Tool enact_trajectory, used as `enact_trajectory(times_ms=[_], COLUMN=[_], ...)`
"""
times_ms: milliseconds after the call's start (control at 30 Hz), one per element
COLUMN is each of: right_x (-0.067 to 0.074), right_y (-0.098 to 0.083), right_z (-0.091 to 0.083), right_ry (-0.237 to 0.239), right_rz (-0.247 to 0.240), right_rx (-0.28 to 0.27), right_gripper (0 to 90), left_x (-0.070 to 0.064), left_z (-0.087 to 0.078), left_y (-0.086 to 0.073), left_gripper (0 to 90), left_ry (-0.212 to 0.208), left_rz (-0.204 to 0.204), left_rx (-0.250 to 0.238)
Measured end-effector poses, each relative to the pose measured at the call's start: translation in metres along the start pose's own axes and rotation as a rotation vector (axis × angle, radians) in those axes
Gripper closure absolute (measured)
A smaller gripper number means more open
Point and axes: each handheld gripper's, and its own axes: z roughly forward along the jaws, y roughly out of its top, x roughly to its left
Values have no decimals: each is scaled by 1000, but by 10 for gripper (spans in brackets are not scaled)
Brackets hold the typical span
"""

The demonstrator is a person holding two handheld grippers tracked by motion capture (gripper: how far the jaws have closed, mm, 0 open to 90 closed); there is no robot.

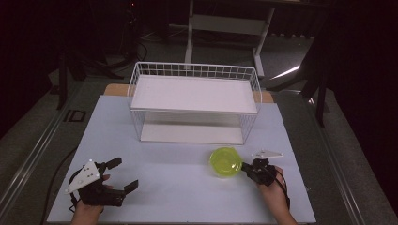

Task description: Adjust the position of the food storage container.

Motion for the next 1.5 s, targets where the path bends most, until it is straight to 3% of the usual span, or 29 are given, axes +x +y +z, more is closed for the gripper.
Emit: enact_trajectory(times_ms=[133,200,700,833,1133,1500], right_x=[-4,-1,44,53,49,65], right_y=[5,5,7,10,18,31], right_z=[6,10,26,32,32,48], right_ry=[-4,15,105,124,105,144], right_rz=[17,21,-47,-47,-39,-40], right_rx=[3,10,48,54,36,42], right_gripper=[900,900,900,900,900,900], left_x=[0,1,0,0,-1,-1], left_z=[0,-1,-1,-1,-1,0], left_y=[0,0,0,0,0,0], left_gripper=[14,14,14,14,14,14], left_ry=[1,1,-4,-5,-7,-10], left_rz=[-4,-3,6,4,9,10], left_rx=[-1,-2,-2,-2,1,4])
